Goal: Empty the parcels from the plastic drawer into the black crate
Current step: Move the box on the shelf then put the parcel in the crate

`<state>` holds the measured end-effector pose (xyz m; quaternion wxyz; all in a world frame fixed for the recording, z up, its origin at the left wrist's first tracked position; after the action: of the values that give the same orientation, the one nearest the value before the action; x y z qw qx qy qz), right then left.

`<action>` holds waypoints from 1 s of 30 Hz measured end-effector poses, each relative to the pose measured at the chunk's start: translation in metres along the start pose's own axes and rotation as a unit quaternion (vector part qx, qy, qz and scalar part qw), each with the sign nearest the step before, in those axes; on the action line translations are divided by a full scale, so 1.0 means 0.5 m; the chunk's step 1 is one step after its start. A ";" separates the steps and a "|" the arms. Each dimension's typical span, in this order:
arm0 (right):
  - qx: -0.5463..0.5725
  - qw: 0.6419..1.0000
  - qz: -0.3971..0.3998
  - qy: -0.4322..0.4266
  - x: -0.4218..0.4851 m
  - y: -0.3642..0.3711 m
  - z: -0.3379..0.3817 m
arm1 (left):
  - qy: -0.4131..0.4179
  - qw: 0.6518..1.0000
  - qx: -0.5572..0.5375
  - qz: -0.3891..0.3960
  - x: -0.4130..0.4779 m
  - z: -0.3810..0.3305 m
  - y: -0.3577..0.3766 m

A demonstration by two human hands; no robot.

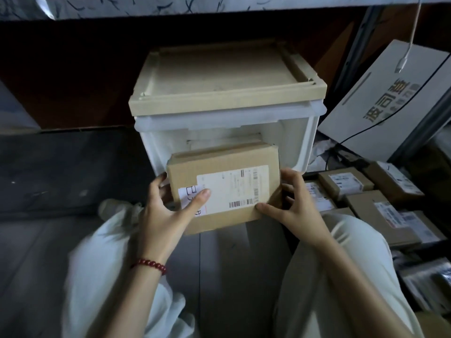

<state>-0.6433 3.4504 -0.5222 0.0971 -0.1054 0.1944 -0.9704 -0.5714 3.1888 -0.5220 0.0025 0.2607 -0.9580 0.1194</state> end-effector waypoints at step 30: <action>0.139 0.973 0.009 0.185 -0.008 0.042 -0.081 | -0.057 0.996 0.022 0.065 -0.048 0.044 -0.002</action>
<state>-0.6460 3.4469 -0.5675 0.0822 0.0922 0.0732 -0.9896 -0.5489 3.1948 -0.5448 -0.0653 0.2044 -0.9686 0.1257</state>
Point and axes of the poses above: each hand's wrist, its own x-axis towards the middle knuckle, its own y-axis out of the palm, z = x × y, the point moved 10 cm from there along x, towards the middle knuckle, and after that the axes turned 1 degree about -y, right-handed, at the moved point
